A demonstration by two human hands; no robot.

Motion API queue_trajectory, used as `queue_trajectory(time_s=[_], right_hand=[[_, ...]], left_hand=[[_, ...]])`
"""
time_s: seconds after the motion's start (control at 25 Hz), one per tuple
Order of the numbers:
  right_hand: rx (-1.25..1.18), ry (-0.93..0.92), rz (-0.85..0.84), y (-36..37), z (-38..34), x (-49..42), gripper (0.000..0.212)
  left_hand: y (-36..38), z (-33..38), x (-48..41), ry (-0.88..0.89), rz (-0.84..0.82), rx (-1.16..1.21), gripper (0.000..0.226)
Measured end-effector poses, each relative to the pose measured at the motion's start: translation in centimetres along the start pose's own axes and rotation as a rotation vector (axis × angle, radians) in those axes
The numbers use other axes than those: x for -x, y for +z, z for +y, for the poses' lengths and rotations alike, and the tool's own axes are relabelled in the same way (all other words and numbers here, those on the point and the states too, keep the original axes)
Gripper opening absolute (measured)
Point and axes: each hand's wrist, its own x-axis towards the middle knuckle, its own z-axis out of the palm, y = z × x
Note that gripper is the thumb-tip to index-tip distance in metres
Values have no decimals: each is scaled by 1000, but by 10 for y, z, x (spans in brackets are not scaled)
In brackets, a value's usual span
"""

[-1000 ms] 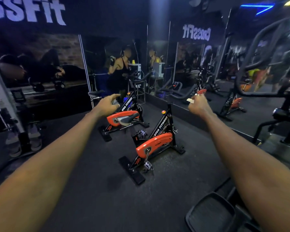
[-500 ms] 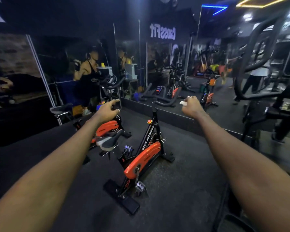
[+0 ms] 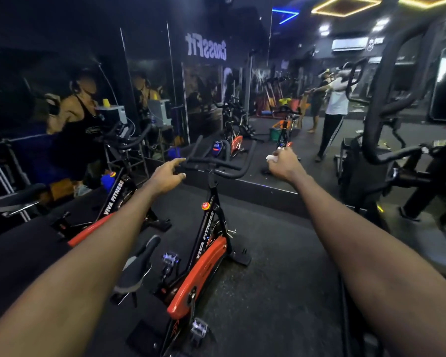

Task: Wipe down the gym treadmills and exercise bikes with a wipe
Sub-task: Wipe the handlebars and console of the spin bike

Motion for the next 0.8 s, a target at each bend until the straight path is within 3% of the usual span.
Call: queue_trajectory(time_s=[0.16, 0.28, 0.56, 0.72, 0.8], right_hand=[[3, 23, 12, 43, 27, -93, 33], [16, 41, -4, 70, 45, -151, 31], [49, 75, -128, 170, 115, -281, 42], [29, 98, -186, 238, 147, -340, 63], [33, 111, -232, 262, 140, -354, 60]], left_hand=[[32, -19, -99, 22, -1, 17, 54], [51, -27, -163, 18, -10, 32, 54], [115, -69, -299, -9, -70, -8, 55], [155, -105, -363, -10, -120, 10, 53], [174, -122, -397, -13, -143, -4, 53]])
